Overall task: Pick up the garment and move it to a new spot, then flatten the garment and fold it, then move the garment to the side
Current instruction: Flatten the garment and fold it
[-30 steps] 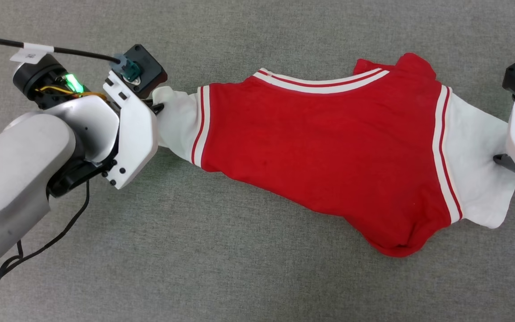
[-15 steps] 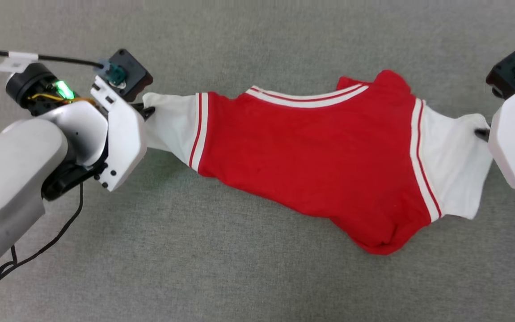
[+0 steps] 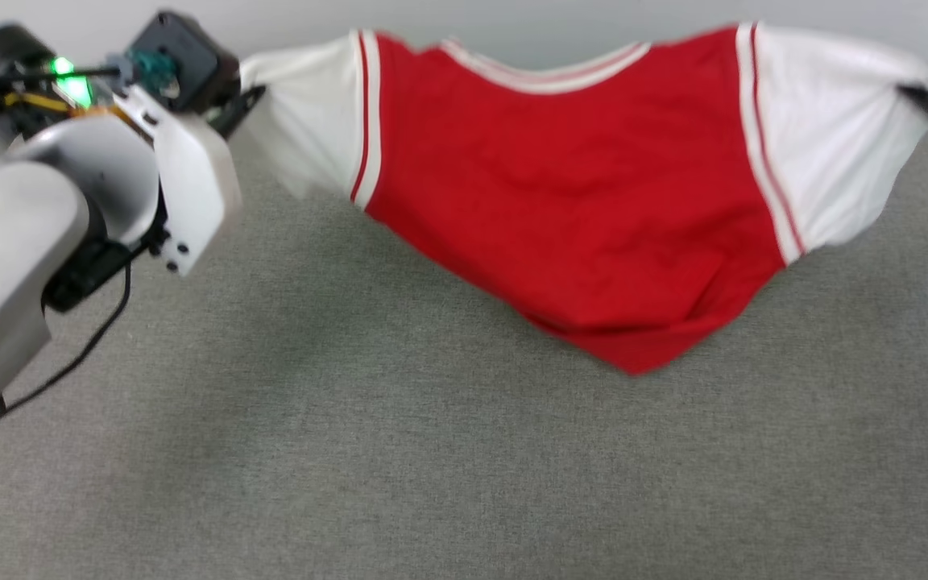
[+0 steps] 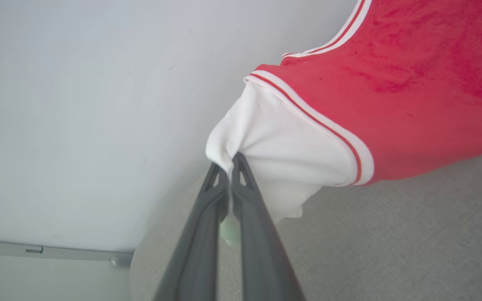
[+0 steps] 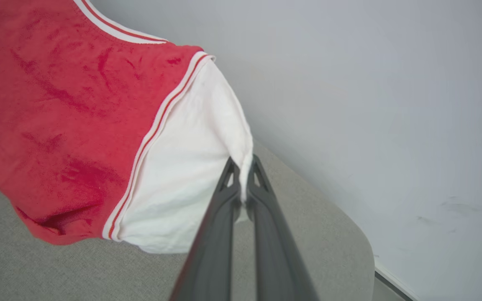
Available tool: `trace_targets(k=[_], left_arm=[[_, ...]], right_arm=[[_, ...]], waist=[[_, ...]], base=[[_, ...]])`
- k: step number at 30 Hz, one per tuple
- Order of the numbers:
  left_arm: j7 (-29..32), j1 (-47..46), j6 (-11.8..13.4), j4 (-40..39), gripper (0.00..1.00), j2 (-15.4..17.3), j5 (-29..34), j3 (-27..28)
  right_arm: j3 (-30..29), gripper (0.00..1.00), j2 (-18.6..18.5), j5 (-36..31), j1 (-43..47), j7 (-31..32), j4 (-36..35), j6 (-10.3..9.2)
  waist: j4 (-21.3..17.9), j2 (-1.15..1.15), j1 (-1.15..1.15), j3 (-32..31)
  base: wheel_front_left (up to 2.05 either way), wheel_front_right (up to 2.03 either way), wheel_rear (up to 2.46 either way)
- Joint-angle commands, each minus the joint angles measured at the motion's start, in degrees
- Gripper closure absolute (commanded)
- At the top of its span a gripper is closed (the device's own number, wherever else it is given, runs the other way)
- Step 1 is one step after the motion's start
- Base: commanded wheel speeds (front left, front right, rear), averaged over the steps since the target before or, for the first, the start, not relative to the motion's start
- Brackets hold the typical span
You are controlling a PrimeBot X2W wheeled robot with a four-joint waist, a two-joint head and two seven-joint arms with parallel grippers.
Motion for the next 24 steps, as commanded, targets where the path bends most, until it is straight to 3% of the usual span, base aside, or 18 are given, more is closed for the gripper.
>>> trace_targets(k=[1, 12, 24], left_arm=[[-0.6, -1.3, 0.4, -0.2, 1.00, -0.6, 0.6, 0.5], [-4.5, -16.8, 0.6, 7.1, 1.00, -6.1, 6.4, 5.1], [-13.0, -35.2, 0.6, 20.5, 1.00, -10.3, 13.0, 9.6]], right_arm=[[-0.7, 1.00, -0.2, -0.7, -1.7, -0.9, 0.0, -0.06], [-7.0, 1.00, 3.6, -10.6, -17.6, -3.3, 4.0, -0.06], [-11.3, 1.00, 12.8, -25.3, -39.8, -10.1, 16.8, -0.07]], waist=[[-0.2, 0.00, 0.00, -0.2], [-0.7, 0.00, 0.00, 6.1], [-0.7, 0.00, 0.00, 16.8]], base=[[0.00, 0.00, 0.00], [0.00, 0.00, 0.00], [0.00, 0.00, 0.00]])
